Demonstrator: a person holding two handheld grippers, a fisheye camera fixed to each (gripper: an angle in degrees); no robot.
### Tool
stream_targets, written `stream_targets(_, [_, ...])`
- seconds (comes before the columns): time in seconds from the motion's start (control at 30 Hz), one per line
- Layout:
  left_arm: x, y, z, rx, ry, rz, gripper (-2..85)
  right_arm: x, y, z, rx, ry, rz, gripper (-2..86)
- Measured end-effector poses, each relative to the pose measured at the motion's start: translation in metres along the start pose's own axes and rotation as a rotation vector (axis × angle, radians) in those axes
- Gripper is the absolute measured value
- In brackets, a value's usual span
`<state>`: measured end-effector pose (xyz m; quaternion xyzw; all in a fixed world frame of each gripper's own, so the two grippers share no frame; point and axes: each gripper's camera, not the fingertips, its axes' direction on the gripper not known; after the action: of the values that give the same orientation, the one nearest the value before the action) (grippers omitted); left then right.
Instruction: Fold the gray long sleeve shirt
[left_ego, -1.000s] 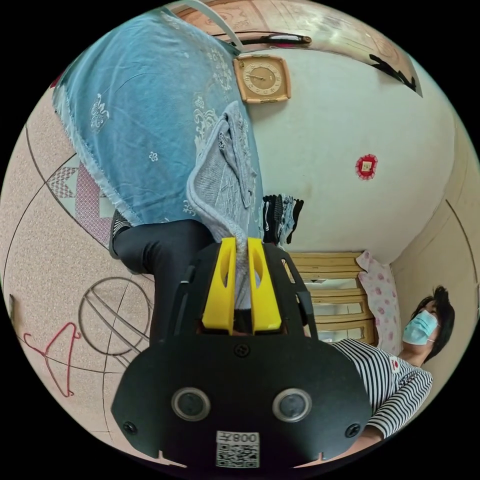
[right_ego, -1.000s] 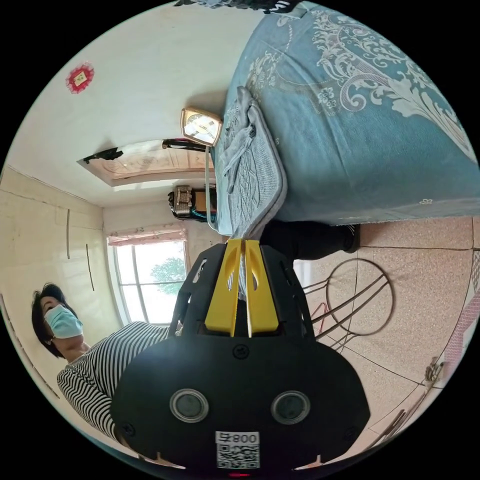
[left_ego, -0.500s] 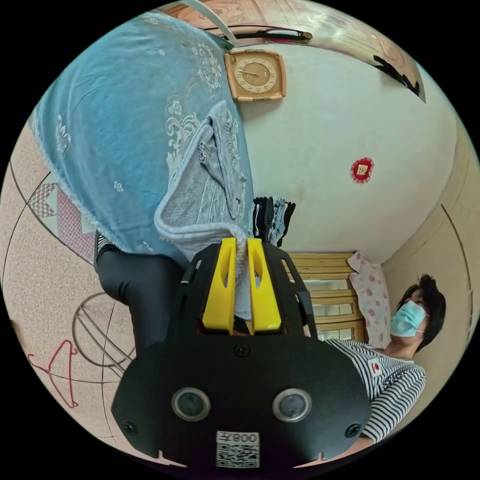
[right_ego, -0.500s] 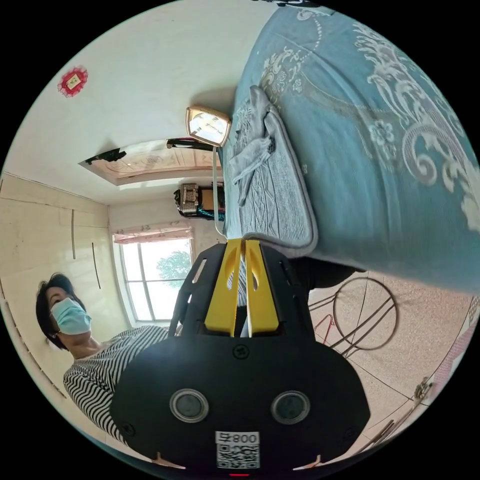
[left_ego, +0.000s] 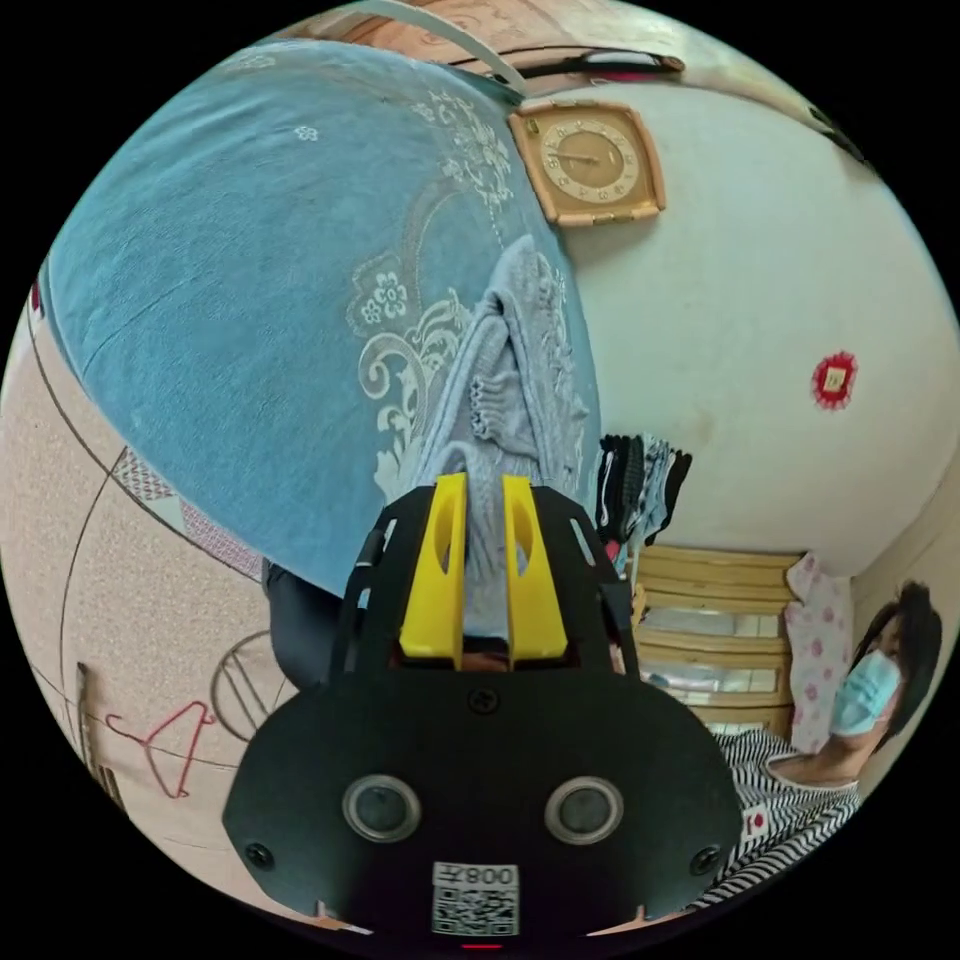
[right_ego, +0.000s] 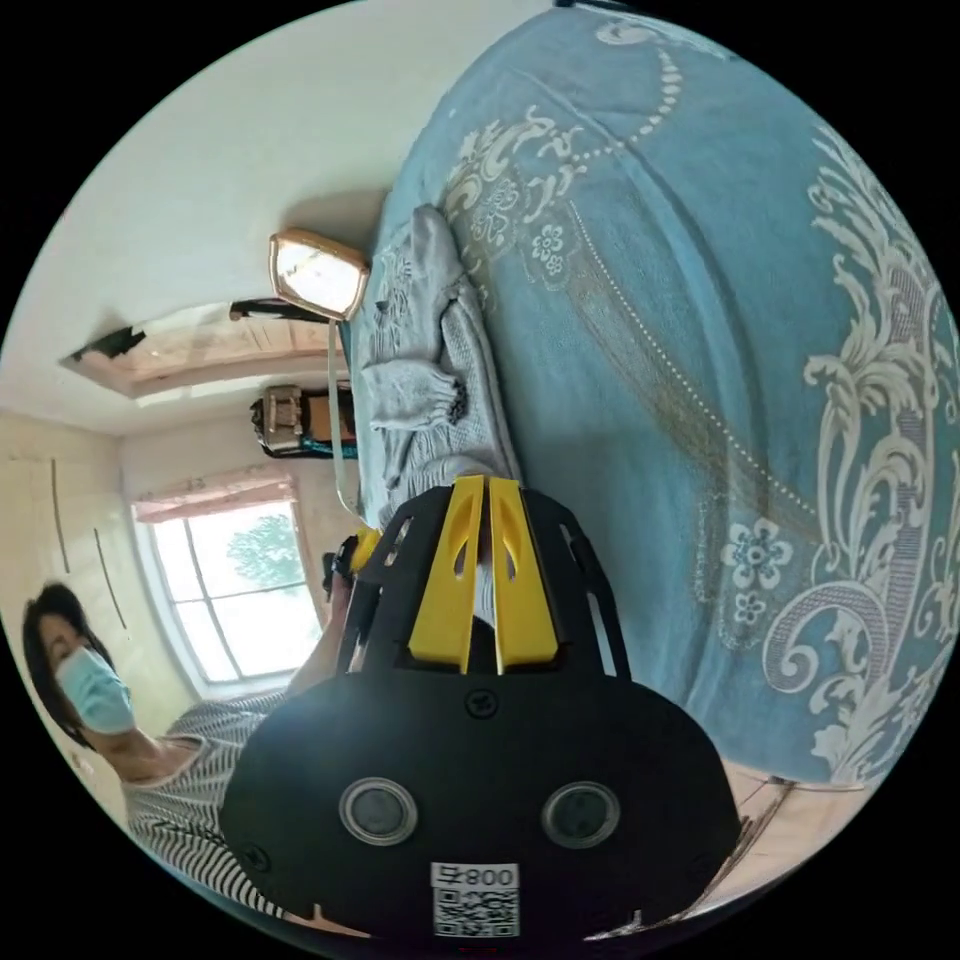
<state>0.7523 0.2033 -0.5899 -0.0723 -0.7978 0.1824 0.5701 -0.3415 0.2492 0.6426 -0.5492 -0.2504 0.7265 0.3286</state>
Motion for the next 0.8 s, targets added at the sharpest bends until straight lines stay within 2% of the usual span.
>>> stream_targets(0.23, [0.016,-0.001,0.053,-0.167,-0.013,0.055,9.2,-0.066,0.027,0.02,-0.04,0.202,-0.198,6.2])
stream_targets(0.33, [0.017,-0.017,0.073,-0.178,0.02,0.033,9.0,-0.073,0.025,0.031,-0.034,0.205,-0.189,7.0])
stream_targets(0.47, [0.022,-0.038,0.087,-0.181,-0.022,0.021,7.6,-0.077,0.014,0.037,-0.021,0.083,-0.15,7.9])
stream_targets(0.8, [0.034,-0.074,0.107,-0.165,-0.04,0.012,4.1,-0.087,0.0,0.057,-0.086,0.137,-0.097,5.3])
